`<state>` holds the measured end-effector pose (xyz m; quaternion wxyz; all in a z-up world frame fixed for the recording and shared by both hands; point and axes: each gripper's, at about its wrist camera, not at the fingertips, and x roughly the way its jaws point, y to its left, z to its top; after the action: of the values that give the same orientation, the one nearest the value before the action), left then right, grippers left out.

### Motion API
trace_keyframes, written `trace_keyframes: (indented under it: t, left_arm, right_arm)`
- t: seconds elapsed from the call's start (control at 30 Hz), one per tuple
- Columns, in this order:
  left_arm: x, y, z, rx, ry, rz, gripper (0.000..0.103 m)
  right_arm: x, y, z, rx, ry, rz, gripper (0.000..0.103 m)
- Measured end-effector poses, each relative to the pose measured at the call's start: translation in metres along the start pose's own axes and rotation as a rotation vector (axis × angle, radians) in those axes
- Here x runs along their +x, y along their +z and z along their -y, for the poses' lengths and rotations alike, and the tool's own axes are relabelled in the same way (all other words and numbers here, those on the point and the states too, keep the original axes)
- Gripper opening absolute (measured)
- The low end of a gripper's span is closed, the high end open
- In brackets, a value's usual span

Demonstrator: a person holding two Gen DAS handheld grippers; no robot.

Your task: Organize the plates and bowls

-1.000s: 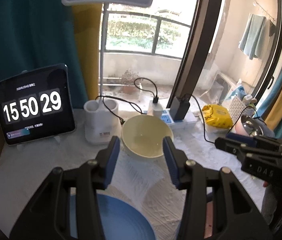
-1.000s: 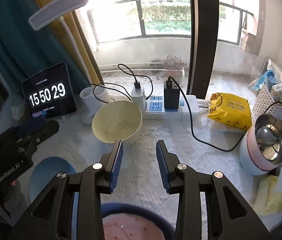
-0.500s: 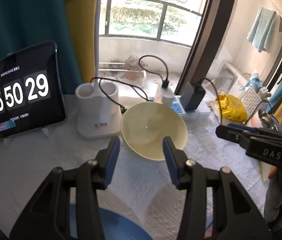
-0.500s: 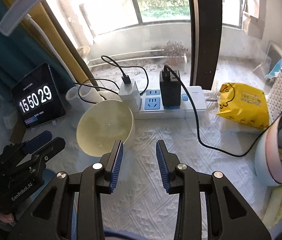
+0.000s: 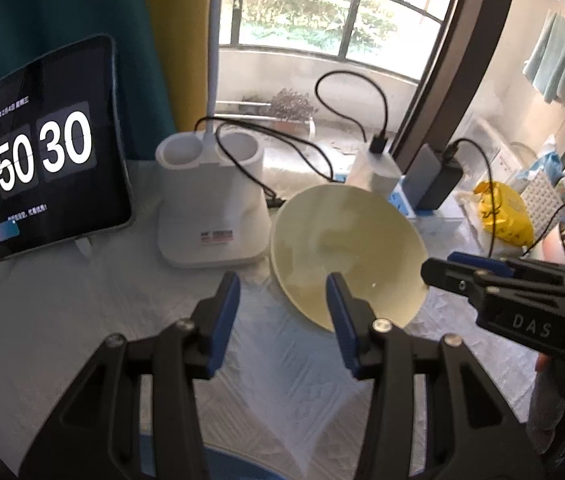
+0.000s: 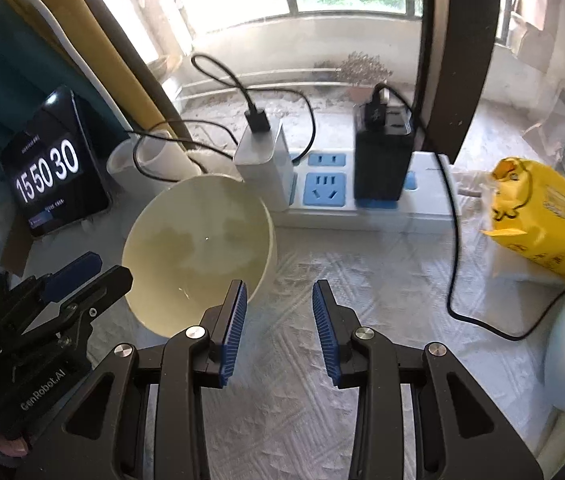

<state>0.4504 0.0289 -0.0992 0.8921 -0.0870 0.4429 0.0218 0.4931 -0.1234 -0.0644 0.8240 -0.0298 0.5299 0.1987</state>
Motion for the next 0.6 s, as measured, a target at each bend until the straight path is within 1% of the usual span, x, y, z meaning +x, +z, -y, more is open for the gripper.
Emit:
trace_keyframes:
  t: [0.27, 0.33, 0.4, 0.5, 0.6]
  left_arm:
    - [0.019, 0.002, 0.002, 0.006, 0.008, -0.054, 0.046]
    - [0.024, 0.003, 0.000, -0.011, 0.010, -0.071, 0.046]
    - [0.030, 0.003, 0.000, -0.020, 0.007, -0.080, 0.046]
    - [0.033, 0.005, 0.001, -0.019, 0.017, -0.084, 0.046]
    - [0.036, 0.004, 0.004, -0.007, 0.026, -0.080, 0.046]
  right_arm:
    - [0.022, 0.010, -0.005, -0.004, 0.015, -0.060, 0.036]
    - [0.028, 0.011, -0.006, -0.005, 0.022, -0.072, 0.035]
    - [0.033, 0.012, -0.005, -0.001, 0.029, -0.084, 0.026]
    - [0.040, 0.015, -0.005, 0.005, 0.052, -0.100, 0.023]
    - [0.043, 0.016, -0.007, -0.007, 0.042, -0.097, 0.023]
